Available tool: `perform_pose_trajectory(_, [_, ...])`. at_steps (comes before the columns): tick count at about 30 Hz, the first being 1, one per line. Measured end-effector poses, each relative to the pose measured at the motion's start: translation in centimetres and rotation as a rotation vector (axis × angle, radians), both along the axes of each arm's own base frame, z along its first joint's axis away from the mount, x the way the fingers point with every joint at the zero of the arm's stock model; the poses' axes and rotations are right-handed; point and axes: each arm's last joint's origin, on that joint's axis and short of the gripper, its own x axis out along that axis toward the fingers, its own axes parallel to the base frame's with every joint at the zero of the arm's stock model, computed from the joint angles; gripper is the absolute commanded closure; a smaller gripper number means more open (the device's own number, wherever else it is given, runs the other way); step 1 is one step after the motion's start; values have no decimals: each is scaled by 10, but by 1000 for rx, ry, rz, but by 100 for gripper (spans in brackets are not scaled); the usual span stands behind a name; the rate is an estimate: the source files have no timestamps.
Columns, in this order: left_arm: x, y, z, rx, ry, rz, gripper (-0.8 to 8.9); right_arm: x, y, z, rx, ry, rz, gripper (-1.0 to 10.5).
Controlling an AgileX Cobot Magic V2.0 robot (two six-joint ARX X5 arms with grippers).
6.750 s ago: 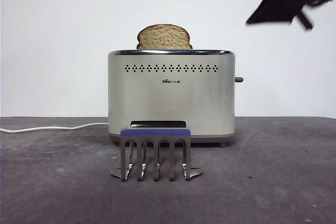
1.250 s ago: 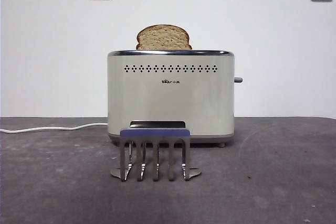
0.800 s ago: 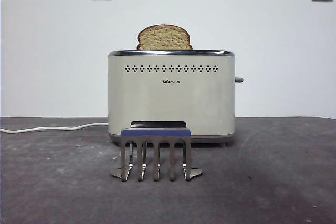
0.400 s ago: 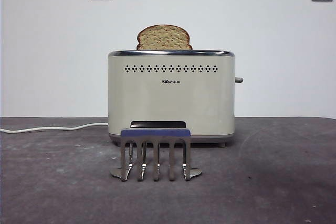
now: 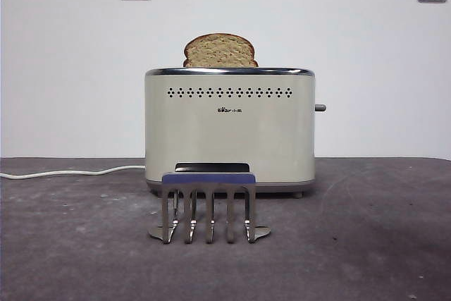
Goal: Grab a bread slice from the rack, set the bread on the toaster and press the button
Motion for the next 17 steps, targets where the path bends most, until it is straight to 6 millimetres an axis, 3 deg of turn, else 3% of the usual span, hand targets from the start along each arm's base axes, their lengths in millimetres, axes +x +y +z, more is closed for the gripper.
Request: perform_pose_trajectory(17, [0,0,0,0,0,0,817,0,0,0,66,19,-26,946])
